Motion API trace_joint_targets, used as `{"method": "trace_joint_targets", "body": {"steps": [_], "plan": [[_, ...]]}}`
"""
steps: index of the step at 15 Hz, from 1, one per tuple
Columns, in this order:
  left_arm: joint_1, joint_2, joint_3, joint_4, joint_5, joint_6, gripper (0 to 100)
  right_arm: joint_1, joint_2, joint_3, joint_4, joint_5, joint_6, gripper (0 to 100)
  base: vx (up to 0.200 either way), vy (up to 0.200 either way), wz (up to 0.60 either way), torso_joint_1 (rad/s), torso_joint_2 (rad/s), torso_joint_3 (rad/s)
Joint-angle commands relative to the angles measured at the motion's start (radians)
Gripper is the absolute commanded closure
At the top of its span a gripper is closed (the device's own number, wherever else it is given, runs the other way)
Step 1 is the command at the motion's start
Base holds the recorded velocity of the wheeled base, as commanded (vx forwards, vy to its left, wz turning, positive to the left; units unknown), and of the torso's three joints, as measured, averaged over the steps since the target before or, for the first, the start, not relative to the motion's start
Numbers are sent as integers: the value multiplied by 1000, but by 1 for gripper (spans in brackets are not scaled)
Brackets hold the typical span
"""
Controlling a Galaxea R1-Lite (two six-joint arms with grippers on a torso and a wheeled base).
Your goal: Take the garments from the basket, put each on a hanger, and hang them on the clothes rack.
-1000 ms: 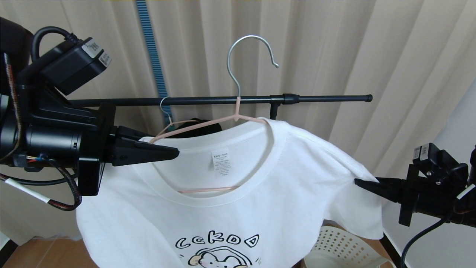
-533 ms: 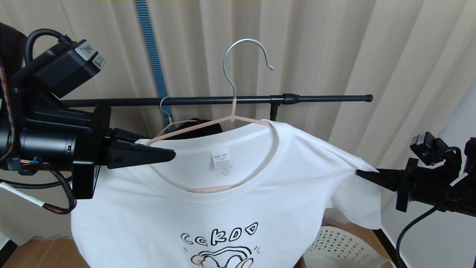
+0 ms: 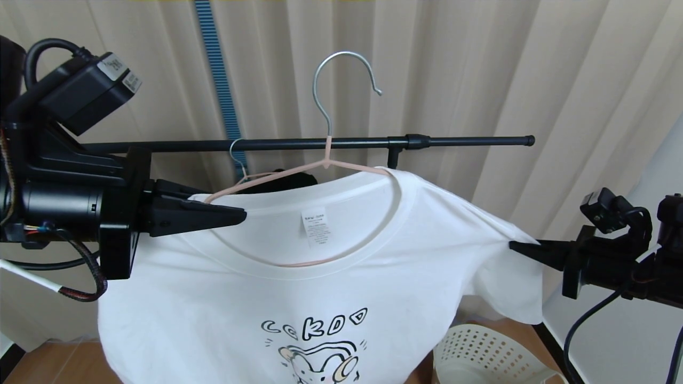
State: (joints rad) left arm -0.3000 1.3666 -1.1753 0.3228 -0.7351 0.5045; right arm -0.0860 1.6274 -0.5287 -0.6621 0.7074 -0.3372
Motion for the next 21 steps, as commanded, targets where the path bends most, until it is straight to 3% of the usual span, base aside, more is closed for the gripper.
{"method": "trace_joint_targets", "body": {"steps": [1,7,8,12,15,18,21], "plan": [[1,0,0,-1,0,0,100,0,2,0,1,0,0,100,0,0,0,0,0,0],[2,3,0,-7,2,-1,100,2,-6,19,-5,-3,-2,100,0,0,0,0,0,0],[2,5,-1,-7,0,-1,100,2,-11,19,-5,-3,-5,0,0,0,0,0,0,0],[5,6,0,-7,2,-15,100,8,-55,42,-10,1,-32,0,0,0,0,0,0,0],[55,20,5,-7,14,-53,100,51,-147,50,3,1,-17,0,0,0,0,0,0,0],[67,35,8,-7,65,-98,100,117,-222,47,1,-17,89,0,0,0,0,0,0,0],[64,98,8,-88,195,-221,100,244,-308,29,-1,-158,222,0,0,0,0,0,0,0]]}}
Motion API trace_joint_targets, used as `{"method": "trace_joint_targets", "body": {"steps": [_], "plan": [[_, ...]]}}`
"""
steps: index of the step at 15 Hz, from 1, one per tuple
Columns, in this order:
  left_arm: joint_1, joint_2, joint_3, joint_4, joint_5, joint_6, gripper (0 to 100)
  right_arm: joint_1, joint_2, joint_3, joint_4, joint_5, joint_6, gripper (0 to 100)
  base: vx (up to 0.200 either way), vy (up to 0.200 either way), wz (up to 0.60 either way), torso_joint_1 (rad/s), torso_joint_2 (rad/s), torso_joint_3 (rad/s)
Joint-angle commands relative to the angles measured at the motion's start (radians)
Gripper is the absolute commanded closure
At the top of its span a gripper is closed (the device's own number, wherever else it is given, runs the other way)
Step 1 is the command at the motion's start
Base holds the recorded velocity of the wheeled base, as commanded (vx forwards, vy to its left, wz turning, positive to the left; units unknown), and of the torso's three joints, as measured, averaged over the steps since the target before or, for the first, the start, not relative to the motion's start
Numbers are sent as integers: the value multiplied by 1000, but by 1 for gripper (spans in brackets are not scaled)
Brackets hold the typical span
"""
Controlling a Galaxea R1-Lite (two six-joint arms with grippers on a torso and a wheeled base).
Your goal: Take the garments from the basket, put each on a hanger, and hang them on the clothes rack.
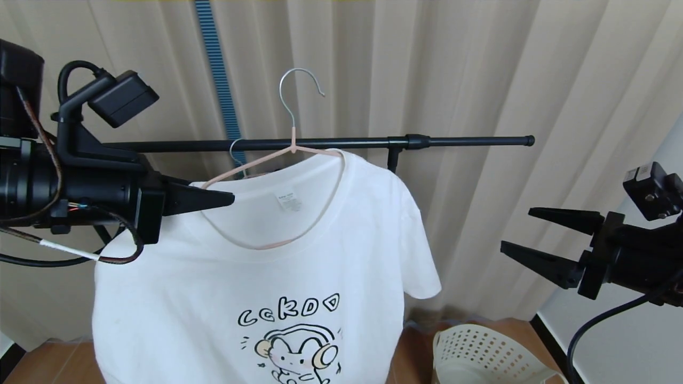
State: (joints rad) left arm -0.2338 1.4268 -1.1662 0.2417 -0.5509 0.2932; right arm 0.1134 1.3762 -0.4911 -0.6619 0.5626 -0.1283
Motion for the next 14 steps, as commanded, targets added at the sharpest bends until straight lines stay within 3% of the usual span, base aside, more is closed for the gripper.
{"method": "trace_joint_targets", "body": {"steps": [1,3,4,9,10,14], "plan": [[-5,61,-3,-35,57,-42,100,68,-78,-11,1,-39,29,0,0,0,0,0,0,0],[-10,86,-4,-59,100,-69,100,81,-95,-11,2,-53,32,0,0,0,0,0,0,0],[-21,119,-6,-90,169,-109,100,88,-112,-14,27,-55,32,0,0,0,0,0,0,0],[-44,187,-12,-128,285,-135,100,88,-112,-21,48,-56,32,0,0,0,0,0,0,0],[-55,225,-10,-174,341,-158,100,88,-112,-21,48,-56,32,0,0,0,0,0,0,0],[-85,302,-15,-280,387,-203,100,88,-106,-21,48,-58,32,0,0,0,0,0,0,0]]}}
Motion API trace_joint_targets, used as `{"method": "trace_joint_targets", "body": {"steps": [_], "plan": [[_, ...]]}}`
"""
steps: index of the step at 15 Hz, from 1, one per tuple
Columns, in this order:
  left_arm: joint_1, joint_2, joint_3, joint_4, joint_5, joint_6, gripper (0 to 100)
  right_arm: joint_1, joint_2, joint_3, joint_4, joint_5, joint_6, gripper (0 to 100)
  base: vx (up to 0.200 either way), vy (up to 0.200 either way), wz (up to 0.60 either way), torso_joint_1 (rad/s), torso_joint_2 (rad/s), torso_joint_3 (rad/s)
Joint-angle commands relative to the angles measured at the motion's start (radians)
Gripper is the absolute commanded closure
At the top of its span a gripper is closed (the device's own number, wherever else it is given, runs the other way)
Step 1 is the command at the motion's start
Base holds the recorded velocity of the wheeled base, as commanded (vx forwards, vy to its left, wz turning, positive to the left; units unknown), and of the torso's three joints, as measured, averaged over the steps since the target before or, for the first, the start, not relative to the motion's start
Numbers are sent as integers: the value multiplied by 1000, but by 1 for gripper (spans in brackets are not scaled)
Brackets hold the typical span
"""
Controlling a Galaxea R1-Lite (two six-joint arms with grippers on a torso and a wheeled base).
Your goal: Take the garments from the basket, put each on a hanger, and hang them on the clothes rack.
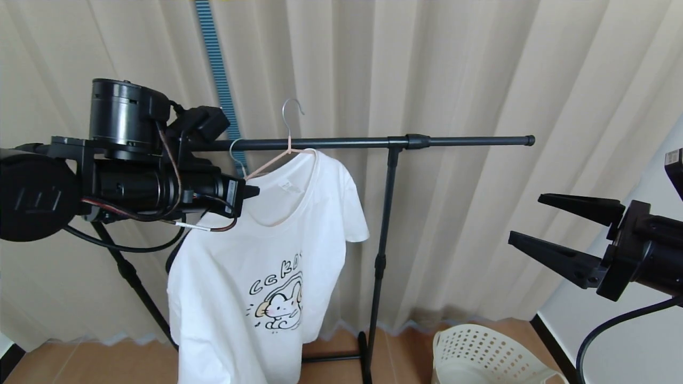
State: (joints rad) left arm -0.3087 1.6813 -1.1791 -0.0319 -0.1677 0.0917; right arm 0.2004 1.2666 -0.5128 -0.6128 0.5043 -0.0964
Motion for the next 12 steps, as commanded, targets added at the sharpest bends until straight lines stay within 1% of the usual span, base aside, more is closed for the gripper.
{"method": "trace_joint_targets", "body": {"steps": [1,3,4,9,12], "plan": [[-16,60,-5,-13,19,-6,100,1,4,0,-1,0,0,0,0,0,0,0,0,0],[-36,113,-10,-74,76,-70,100,-1,2,0,1,0,0,0,0,0,0,0,0,0],[-47,120,-8,-92,80,-95,100,-1,2,2,-1,0,0,0,0,0,0,0,0,0],[-76,150,-11,-97,83,-116,100,-1,-3,2,-1,0,-2,0,0,0,0,0,0,0],[-82,167,-7,-129,83,-142,100,-1,-3,2,-1,0,-2,0,0,0,0,0,0,0]]}}
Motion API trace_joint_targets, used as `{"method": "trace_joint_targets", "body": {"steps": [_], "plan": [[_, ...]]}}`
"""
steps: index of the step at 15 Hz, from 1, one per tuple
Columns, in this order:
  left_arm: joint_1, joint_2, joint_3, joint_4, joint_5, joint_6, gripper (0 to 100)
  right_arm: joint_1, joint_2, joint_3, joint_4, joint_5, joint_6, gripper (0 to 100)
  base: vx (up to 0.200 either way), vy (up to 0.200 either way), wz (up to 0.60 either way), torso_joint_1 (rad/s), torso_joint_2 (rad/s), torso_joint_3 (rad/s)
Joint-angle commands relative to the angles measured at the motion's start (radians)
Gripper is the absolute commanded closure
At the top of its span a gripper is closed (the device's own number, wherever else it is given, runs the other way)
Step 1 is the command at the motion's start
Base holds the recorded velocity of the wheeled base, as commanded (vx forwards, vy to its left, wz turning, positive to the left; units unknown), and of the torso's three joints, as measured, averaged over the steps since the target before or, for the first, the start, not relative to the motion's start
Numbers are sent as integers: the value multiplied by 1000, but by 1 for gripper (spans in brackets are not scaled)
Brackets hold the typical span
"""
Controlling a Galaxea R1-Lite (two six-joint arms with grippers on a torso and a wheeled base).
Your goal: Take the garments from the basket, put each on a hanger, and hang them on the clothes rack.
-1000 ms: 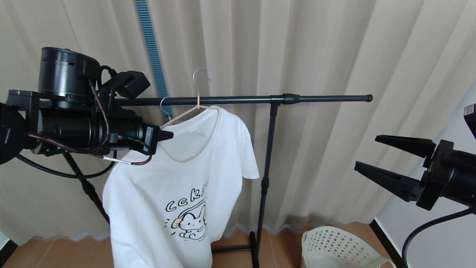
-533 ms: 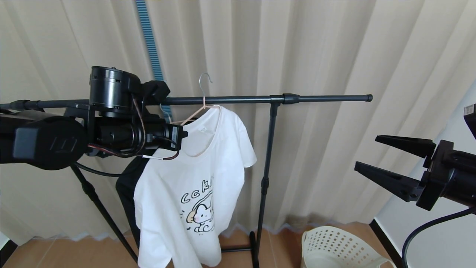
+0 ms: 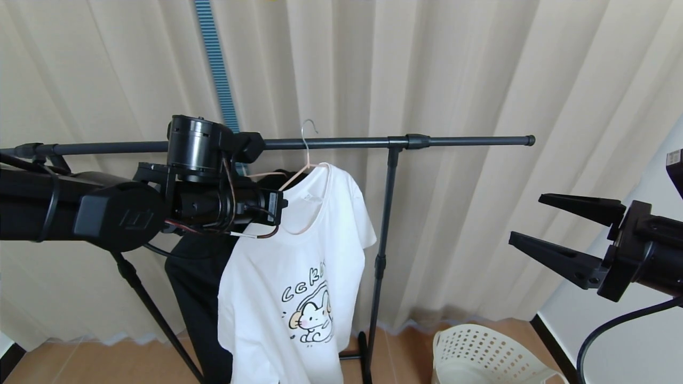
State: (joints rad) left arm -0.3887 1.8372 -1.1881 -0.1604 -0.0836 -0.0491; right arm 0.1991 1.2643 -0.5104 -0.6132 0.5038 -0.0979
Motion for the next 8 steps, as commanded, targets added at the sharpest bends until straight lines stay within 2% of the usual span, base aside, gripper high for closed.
{"method": "trace_joint_targets", "body": {"steps": [1,8], "plan": [[-2,13,-1,-1,-1,-1,100,0,0,1,0,1,0,0,0,0,0,0,0,0],[-2,31,1,-1,-1,-1,100,0,0,1,0,1,-2,0,0,0,0,0,0,0]]}}
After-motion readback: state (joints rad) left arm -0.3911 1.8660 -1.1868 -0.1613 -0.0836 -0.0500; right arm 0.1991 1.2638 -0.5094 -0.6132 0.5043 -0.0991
